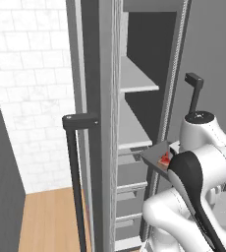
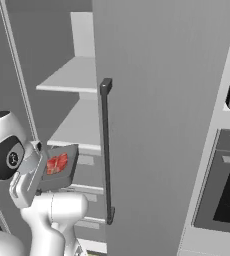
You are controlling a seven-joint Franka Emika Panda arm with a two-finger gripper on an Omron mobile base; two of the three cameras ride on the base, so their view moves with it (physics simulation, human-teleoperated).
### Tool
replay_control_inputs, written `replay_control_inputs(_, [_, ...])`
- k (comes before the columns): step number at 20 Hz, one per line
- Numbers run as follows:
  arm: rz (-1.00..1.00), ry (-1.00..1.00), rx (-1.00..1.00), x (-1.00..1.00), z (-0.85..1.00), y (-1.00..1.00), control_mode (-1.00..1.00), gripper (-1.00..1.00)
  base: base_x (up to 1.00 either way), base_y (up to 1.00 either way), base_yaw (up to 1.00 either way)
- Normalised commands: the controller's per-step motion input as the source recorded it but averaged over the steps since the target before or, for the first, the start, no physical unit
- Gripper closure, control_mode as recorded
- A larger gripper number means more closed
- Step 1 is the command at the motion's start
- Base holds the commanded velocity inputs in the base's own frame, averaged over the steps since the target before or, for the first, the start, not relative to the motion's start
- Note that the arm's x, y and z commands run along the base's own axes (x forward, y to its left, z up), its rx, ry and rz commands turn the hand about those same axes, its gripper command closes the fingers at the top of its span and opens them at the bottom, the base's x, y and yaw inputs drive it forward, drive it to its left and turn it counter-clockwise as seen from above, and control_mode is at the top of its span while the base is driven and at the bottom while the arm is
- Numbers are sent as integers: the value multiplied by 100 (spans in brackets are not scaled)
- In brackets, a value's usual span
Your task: Take the meat container that has the steak and place it on the second highest rack of the freezer. Then take the vegetable container that has the potato and cucumber and place it on the highest rack of the freezer.
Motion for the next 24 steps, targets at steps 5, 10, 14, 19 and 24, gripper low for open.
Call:
replay_control_inputs(5, [0,0,0,0,0,0,100,100,2,79,-28])
replay_control_inputs(10, [0,0,0,0,0,0,100,100,25,76,-25])
replay_control_inputs(14, [0,0,0,0,0,0,100,100,32,80,-22])
replay_control_inputs(19, [-12,-19,13,10,32,50,-100,100,4,16,-4])
replay_control_inputs(24, [9,-23,36,31,55,16,-100,100,0,0,0])
